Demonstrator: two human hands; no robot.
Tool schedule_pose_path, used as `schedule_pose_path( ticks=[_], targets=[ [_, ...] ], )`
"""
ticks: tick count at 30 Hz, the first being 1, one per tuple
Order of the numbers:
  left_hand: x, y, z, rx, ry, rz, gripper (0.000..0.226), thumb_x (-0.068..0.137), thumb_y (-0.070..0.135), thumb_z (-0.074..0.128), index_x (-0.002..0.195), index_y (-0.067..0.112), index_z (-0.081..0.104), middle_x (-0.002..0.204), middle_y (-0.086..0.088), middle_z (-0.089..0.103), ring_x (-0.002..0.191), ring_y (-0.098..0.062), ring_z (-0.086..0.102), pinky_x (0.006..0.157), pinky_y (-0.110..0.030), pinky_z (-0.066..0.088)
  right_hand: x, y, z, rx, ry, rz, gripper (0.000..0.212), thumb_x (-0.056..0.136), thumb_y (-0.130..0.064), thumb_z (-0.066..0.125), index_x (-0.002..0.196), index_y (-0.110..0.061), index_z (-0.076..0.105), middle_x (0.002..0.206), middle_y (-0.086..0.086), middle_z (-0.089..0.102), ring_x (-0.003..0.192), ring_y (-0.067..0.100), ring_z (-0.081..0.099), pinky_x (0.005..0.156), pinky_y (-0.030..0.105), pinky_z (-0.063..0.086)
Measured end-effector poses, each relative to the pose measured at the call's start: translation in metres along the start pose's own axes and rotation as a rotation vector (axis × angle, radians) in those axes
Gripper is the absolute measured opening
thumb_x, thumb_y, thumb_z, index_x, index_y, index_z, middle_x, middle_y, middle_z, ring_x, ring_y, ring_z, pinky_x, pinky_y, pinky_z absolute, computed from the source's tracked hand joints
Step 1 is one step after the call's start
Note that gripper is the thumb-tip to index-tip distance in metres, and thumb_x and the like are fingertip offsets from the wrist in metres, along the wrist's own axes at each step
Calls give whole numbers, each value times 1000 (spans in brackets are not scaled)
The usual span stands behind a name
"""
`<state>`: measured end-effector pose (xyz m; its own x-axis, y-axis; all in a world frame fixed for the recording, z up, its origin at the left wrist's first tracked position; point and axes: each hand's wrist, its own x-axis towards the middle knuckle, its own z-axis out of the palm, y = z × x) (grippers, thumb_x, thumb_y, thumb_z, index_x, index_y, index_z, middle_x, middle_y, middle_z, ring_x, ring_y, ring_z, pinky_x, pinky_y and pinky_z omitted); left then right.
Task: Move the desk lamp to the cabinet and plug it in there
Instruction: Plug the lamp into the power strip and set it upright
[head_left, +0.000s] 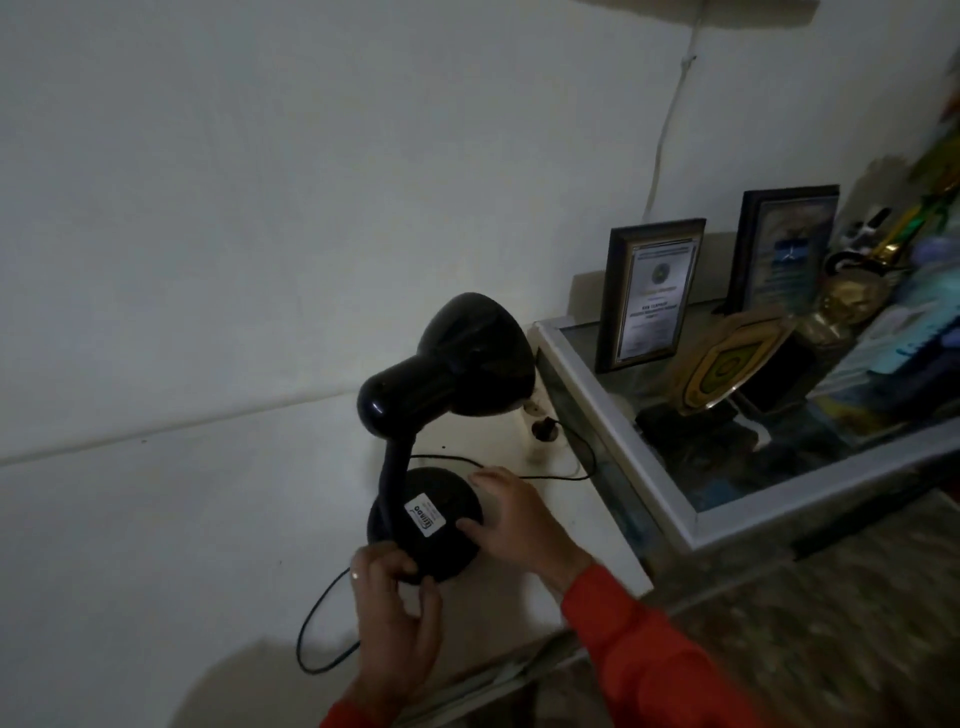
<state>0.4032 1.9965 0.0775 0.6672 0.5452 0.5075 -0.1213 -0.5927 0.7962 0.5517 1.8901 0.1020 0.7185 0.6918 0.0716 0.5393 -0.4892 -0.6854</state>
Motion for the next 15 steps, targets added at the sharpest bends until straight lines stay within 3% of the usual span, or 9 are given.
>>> schedule_pose_path(
  ticks=[2,4,6,8,12,15],
  targets=[
    [14,-9,-11,32,-17,-147,39,70,29,51,103,10,43,109,-11,42,102,-16,40,90,-18,33,0,-5,11,38,15,25,62,72,-33,74,126,-8,54,128,15,56,115,11,45,91,-7,20],
    [30,-22,-17,85,-187,-261,68,69,43,53,123,4,37,128,-16,38,115,-23,40,99,-35,37,-1,-10,18,43,-5,102,72,71,-34,75,133,-13,46,136,12,51,123,14,44,96,2,22],
    [43,-33,-20,117,-388,-316,81,68,52,54,132,6,35,135,-14,38,121,-26,41,103,-43,38,-4,-11,28,26,-37,181,76,72,-32,75,138,-14,41,143,11,44,130,21,41,99,12,24],
    [51,-42,-20,177,-493,-272,80,70,51,58,135,10,37,137,-13,43,123,-29,40,106,-47,35,-8,-11,37,14,-44,225,76,76,-28,73,141,-10,37,149,13,36,135,22,36,102,11,21],
    [55,-57,-19,202,-543,-180,76,73,27,75,138,13,38,141,-13,43,126,-30,39,108,-47,31,-15,-17,46,-36,-31,315,82,81,-31,66,147,-7,25,158,8,18,143,21,24,113,22,21],
    [60,-66,-23,168,-599,-141,77,71,29,77,137,14,39,139,-13,44,123,-32,41,105,-49,34,-22,-23,52,-66,8,361,83,83,-34,64,148,-7,20,159,6,14,144,21,22,115,26,23]
  ],
)
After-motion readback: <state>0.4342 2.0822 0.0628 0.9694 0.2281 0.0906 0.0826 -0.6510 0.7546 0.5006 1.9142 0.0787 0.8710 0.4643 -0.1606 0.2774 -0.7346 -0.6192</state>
